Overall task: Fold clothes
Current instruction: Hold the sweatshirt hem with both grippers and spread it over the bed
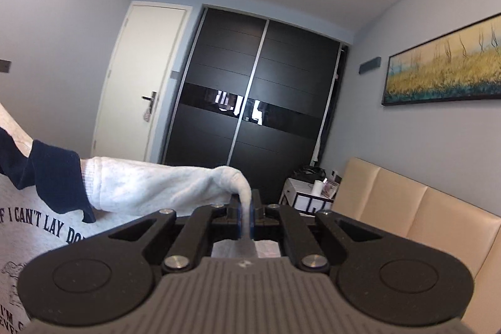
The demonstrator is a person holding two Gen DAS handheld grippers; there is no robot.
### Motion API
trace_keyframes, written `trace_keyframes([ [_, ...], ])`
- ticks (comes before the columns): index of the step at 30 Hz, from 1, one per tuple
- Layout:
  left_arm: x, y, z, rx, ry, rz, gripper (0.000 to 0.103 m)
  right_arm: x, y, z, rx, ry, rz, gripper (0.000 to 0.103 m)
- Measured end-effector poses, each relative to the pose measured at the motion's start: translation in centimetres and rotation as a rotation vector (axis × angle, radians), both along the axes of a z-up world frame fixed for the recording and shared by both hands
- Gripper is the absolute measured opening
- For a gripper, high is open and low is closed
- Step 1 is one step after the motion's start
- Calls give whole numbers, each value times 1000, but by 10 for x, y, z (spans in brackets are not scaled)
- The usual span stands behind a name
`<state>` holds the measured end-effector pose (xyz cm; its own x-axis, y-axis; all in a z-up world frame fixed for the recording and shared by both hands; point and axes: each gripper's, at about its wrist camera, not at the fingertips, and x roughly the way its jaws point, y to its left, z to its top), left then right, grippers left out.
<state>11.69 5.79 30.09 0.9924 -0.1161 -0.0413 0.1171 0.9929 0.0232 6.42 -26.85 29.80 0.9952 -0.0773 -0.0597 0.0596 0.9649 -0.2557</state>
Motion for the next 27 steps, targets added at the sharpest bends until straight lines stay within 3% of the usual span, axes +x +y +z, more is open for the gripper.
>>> trace_keyframes([
  [4, 13, -4, 15, -78, -112, 55, 1, 10, 3, 19, 36, -202, -56, 5],
  [7, 5, -11, 24, -84, -217, 56, 1, 2, -2, 39, 69, -369, -85, 6],
  [10, 3, -15, 20, -38, -202, 26, 1, -2, -10, 50, 63, -399, -75, 6],
  [13, 13, -20, -9, 53, -97, -17, 1, 1, -23, 37, 33, -313, -53, 6],
  [19, 3, -24, -108, 276, 99, -138, 1, -8, -46, -66, 1, -8, -4, 6],
  [23, -29, -17, -157, 337, 217, -226, 1, -33, -57, -133, 13, 150, 64, 5],
  [27, -62, -7, -192, 389, 328, -306, 1, -65, -67, -179, 25, 303, 170, 5],
])
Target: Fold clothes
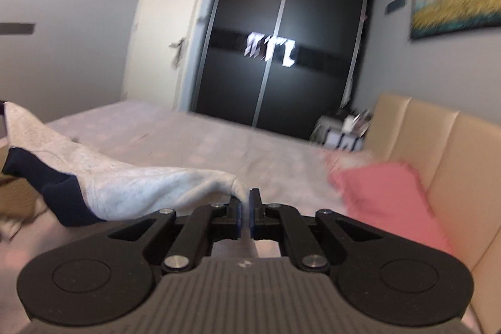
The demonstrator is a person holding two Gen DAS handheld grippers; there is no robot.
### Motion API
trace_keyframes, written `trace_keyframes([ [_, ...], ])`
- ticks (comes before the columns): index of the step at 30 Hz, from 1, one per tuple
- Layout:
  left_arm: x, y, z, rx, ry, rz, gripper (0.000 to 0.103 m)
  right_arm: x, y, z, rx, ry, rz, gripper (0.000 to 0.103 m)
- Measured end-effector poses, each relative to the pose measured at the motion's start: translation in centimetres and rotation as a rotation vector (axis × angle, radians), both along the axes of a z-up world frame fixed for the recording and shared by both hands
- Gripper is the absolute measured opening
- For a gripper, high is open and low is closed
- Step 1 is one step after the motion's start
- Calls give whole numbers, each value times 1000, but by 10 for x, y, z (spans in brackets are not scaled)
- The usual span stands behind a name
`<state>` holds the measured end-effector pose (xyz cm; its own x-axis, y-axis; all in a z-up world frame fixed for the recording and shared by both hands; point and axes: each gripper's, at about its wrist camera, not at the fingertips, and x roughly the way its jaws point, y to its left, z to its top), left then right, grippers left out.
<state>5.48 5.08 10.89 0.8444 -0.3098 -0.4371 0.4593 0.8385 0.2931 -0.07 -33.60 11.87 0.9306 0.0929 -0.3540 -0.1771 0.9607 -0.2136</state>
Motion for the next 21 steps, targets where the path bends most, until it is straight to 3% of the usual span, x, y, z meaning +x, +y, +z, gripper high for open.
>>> trace_keyframes([
  [5, -34, 6, -45, 143, 116, -81, 1, -38, 2, -49, -98, 207, 195, 5],
  [9, -41, 4, -67, 206, 188, -115, 1, -51, 10, -80, -146, 336, 283, 5],
  [14, -47, 6, -86, 289, 235, -166, 0, -33, 8, -86, -175, 411, 313, 5],
  [21, -48, 0, -137, 486, 323, -271, 0, -32, 29, -130, -317, 557, 411, 5],
])
